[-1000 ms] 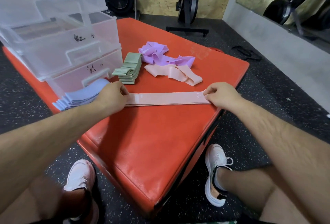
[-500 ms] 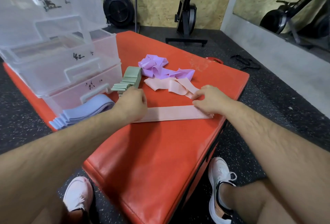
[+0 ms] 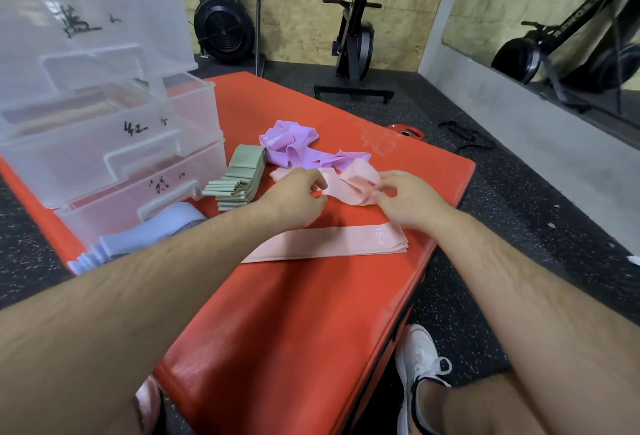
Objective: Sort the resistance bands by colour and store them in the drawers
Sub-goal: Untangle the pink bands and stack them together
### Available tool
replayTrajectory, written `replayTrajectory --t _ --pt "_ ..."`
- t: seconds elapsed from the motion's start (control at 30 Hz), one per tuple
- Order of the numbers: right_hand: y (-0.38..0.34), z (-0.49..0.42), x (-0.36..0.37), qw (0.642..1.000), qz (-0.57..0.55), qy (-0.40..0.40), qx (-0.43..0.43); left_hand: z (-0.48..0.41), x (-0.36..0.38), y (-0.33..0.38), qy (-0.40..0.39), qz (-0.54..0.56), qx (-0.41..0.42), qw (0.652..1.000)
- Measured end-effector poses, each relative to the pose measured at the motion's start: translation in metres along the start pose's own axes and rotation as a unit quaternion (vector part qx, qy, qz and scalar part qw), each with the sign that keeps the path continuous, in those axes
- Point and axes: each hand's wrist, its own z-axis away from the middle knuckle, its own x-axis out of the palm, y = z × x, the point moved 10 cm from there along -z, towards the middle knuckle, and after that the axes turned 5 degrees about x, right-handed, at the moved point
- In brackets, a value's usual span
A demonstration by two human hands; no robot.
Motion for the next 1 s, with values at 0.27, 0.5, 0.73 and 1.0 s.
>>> replayTrajectory --t 0.27,0.5,0.73,1.0 --pt "-0.020 -0.024 0.008 1.000 0.001 0.025 0.013 -0.029 0.036 0.014 -0.082 -0.016 -0.016 0.996" --pt "-0.009 -0.048 0.024 0.995 0.029 0.046 0.078 -0.036 0.034 0.010 -0.077 -0.008 -0.016 0.997" --pt "-0.024 -0.036 -0.018 0.979 -0.139 0.140 0.042 -0.034 -0.022 0.017 0.025 0.063 -0.006 0.998" --pt "-0.102 0.013 -0.063 0.902 -0.397 0.082 -0.147 -0.013 -0.078 0.027 0.097 0.289 -0.023 0.952"
